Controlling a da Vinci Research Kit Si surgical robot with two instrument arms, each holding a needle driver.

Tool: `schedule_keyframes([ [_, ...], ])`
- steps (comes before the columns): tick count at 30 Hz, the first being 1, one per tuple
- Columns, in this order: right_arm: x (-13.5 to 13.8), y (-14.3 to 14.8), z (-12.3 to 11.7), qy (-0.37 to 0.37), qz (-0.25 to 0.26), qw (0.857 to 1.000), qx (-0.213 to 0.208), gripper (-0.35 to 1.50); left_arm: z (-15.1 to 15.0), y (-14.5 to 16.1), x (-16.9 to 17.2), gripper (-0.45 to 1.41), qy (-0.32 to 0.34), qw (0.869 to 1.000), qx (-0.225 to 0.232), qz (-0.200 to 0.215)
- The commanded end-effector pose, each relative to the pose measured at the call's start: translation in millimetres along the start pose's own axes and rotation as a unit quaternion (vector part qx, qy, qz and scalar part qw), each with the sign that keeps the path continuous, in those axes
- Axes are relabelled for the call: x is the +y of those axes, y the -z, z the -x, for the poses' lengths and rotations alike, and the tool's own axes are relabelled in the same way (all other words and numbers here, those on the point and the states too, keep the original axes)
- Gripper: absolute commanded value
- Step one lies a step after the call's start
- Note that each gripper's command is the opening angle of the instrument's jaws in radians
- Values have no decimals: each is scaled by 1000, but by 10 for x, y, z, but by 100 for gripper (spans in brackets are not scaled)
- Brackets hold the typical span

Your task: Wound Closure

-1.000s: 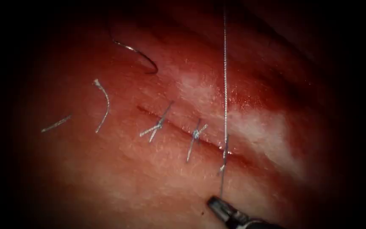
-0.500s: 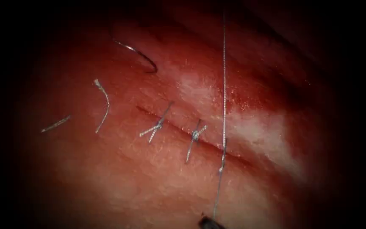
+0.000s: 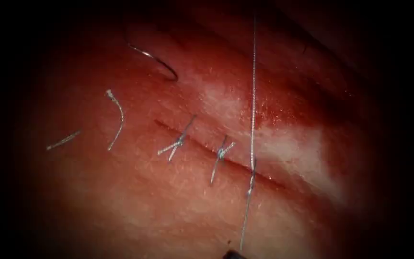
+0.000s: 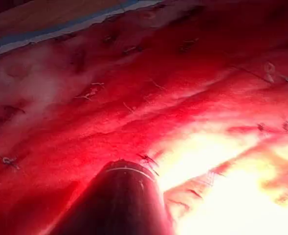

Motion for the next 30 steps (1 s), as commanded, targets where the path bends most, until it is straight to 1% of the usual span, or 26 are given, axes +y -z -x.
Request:
schedule_keyframes([
  [1,-5,-4,3,1,-1,1000,-1,-35,-4,2,2,-45,7,1000,3,10],
  [2,-4,-4,1,-3,-2,1000,-1,-30,-3,10,7,-45,10,1000,4,17],
  [3,-2,-4,0,-7,-2,1000,-3,0,-2,19,12,-45,16,1000,7,24],
  [4,1,-4,-5,-23,-6,1000,-3,52,2,43,22,-45,28,999,16,38],
  [7,5,-2,-11,-52,-48,997,-3,88,7,81,41,-45,39,997,31,55],
  [8,9,3,-17,-66,-71,995,-4,103,11,107,56,-45,44,996,40,67],
  [10,13,9,-22,-78,-80,994,-7,111,14,130,72,-45,40,995,48,77],
  [11,16,16,-27,-90,-93,992,-6,116,16,154,91,-45,32,994,56,88],
  [12,19,22,-30,-98,-102,990,-8,118,18,173,108,-45,27,993,65,90],
  [15,25,34,-34,-110,-112,988,-8,116,19,202,142,-45,16,992,78,95],
  [18,40,41,-42,-116,-116,986,1,99,17,225,172,-45,-5,990,100,99],
  [20,51,41,-49,-120,-119,986,5,82,15,237,188,-45,-16,989,111,101],
  [21,63,36,-55,-123,-120,985,8,66,12,248,206,-45,-25,988,119,101],
  [22,68,33,-57,-124,-120,985,7,61,10,252,213,-45,-30,987,122,99],
  [23,79,21,-58,-125,-118,985,7,51,7,260,228,-45,-35,986,129,98],
  [26,99,1,-57,-126,-120,985,12,39,3,269,246,-45,-41,985,138,96],
  [29,122,-20,-54,-127,-118,985,23,17,-1,275,266,-45,-49,984,143,97],
  [30,128,-26,-54,-127,-117,985,26,15,-2,276,271,-45,-52,983,146,99],
])
